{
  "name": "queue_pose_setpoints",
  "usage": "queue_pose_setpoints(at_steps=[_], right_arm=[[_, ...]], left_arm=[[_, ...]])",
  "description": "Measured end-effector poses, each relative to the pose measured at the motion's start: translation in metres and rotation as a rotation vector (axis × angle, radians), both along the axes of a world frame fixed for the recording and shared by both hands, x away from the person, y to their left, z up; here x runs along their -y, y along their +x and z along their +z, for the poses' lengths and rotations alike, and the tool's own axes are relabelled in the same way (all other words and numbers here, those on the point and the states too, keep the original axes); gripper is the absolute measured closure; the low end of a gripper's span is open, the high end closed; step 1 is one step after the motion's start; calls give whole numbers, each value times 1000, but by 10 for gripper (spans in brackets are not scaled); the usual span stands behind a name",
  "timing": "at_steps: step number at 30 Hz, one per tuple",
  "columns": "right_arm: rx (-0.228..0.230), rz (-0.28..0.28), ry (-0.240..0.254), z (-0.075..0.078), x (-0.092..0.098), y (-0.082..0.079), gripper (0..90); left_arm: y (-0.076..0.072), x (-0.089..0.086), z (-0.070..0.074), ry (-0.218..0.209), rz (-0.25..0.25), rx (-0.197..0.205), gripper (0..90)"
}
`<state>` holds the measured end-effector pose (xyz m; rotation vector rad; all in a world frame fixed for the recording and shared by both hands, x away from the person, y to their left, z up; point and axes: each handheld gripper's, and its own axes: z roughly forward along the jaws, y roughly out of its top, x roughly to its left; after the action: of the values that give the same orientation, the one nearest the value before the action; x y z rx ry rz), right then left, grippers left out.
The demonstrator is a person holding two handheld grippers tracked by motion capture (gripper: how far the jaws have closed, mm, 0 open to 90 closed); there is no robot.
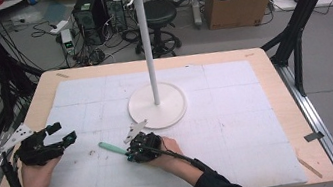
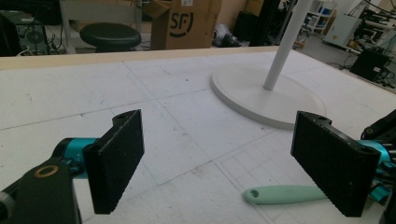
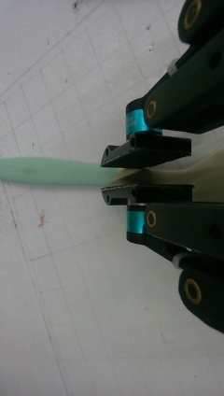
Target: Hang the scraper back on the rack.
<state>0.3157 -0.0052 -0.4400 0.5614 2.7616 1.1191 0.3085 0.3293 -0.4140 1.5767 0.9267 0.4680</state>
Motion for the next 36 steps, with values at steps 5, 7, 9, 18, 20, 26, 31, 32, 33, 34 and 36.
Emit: queue_pose_setpoints(at_steps=[5, 7, 9, 18, 20, 26, 31, 32, 33, 34, 36], right_arm=[[-16, -6, 8, 0, 1, 1, 811], [-18, -6, 12, 1, 2, 2, 811], [-28, -3, 35, 4, 5, 4, 812], [-41, -1, 166, 41, 40, 13, 812], [-39, -3, 199, 51, 53, 15, 812], [-18, -40, 280, 83, 98, 22, 811], [12, -61, 328, 110, 134, 27, 811], [18, -68, 331, 115, 141, 27, 811], [32, -73, 330, 120, 147, 28, 811], [36, -76, 330, 125, 153, 28, 811], [43, -73, 338, 136, 165, 30, 811]], left_arm=[[0, 0, 0, 3, 0, -1, 179], [0, -1, 0, 3, 0, -1, 180], [0, -2, 0, 3, 1, 0, 180], [-1, -2, -1, 4, 2, -6, 181], [-1, -2, -1, 6, 1, -7, 182], [-1, 0, -2, 4, -3, -10, 183], [-1, 0, -2, 3, -5, -14, 183], [-1, 0, -2, 3, -4, -16, 183], [-1, 0, -2, 3, -4, -16, 184], [-1, 0, -2, 1, -4, -16, 184], [-1, 0, -2, 3, -6, -15, 184]])
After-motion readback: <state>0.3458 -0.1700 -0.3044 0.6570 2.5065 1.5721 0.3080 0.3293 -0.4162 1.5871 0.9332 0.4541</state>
